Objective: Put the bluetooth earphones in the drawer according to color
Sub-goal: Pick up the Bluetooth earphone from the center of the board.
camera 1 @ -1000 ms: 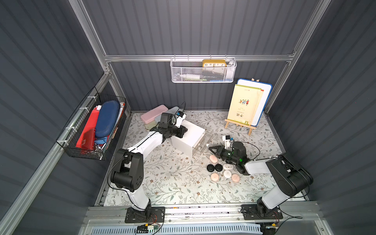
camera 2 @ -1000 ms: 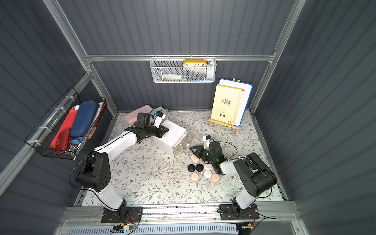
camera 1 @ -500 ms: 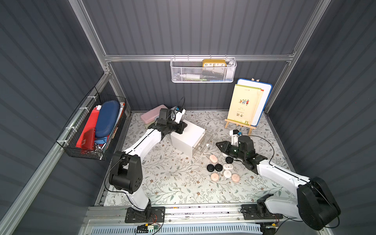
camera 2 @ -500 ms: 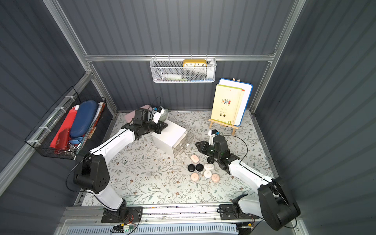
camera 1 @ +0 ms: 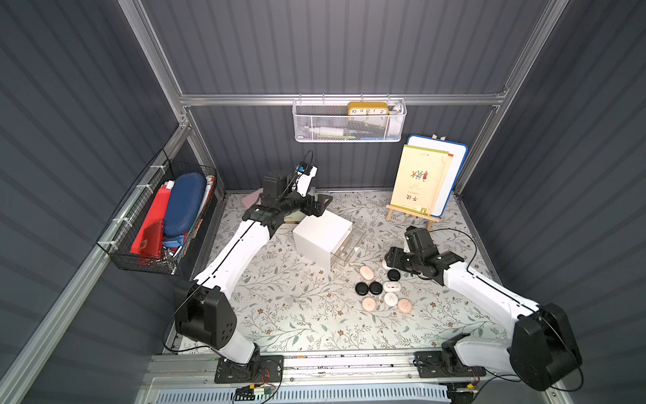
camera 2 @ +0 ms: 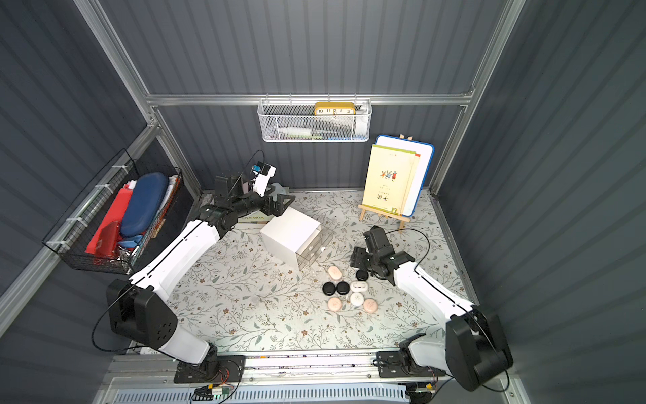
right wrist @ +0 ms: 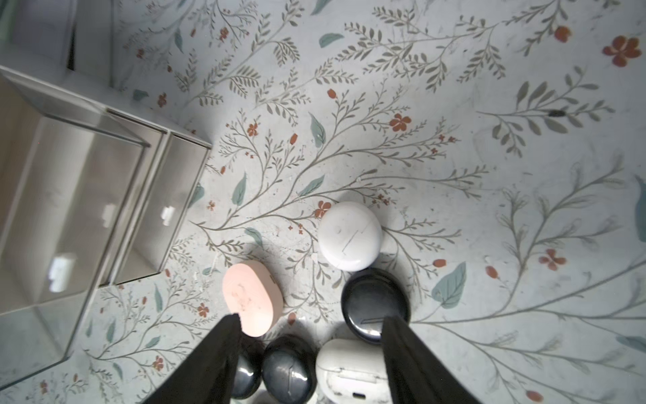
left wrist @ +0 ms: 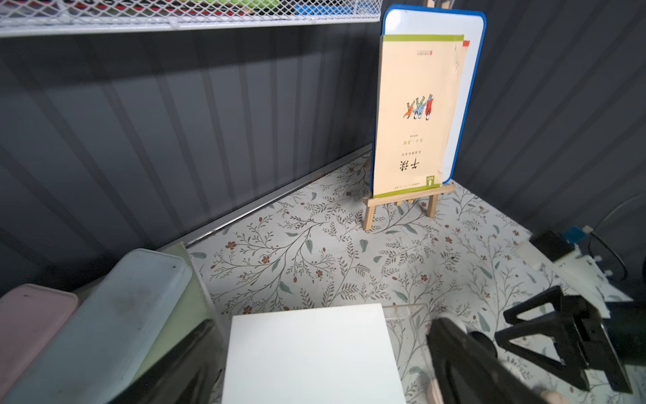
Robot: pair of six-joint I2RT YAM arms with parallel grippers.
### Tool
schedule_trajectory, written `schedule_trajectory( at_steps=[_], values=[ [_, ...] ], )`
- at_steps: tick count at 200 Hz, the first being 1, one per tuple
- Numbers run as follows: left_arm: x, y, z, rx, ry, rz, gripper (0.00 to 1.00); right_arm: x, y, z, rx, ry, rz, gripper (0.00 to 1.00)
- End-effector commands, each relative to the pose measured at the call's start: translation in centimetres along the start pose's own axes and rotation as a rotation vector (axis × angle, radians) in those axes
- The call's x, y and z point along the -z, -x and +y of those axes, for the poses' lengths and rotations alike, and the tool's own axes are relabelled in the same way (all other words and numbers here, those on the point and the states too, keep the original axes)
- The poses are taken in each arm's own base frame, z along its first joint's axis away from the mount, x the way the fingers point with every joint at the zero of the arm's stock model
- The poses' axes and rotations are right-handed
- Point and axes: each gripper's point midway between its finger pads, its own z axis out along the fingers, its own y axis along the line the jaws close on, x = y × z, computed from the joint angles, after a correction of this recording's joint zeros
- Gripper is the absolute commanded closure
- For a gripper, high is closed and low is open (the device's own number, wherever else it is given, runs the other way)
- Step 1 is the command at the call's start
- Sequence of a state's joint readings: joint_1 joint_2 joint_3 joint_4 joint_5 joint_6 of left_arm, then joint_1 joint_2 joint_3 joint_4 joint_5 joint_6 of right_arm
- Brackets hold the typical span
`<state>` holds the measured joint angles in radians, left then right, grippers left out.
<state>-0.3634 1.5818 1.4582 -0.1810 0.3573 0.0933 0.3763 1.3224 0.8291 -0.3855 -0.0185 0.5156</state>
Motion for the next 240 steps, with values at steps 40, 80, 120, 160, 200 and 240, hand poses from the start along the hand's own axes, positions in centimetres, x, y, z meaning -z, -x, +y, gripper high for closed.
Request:
schedule_trajectory(
  at_steps=[40, 80, 120, 160, 200, 240],
  values=[
    [0.3, -1.2, -1.1, -0.029, 0.006, 0.019, 0.01, -1.9, -0.5, -1.5, 0.08, -0.133, 0.121, 0.24],
    [-0.3, -2.4, -1.1, -0.039, 0.031, 0.048, 0.01, -3.4, -0.4, -1.9, 0.103, -0.19, 0.183, 0.21],
    [-0.1, -2.4, -1.1, -0.061, 0.043, 0.033, 0.0, -4.8, -0.3, -2.0, 0.114, -0.212, 0.208, 0.21],
    [-0.1, -2.9, -0.9, -0.08, 0.057, 0.034, 0.0, -6.0, -0.6, -2.0, 0.113, -0.219, 0.244, 0.22],
    [-0.3, -3.3, -0.9, -0.085, 0.056, 0.033, 0.01, -6.9, -0.7, -2.2, 0.11, -0.235, 0.258, 0.25],
    [-0.3, -3.4, -0.7, -0.091, 0.064, 0.034, 0.01, -7.5, -1.0, -2.4, 0.11, -0.248, 0.28, 0.29]
  ],
)
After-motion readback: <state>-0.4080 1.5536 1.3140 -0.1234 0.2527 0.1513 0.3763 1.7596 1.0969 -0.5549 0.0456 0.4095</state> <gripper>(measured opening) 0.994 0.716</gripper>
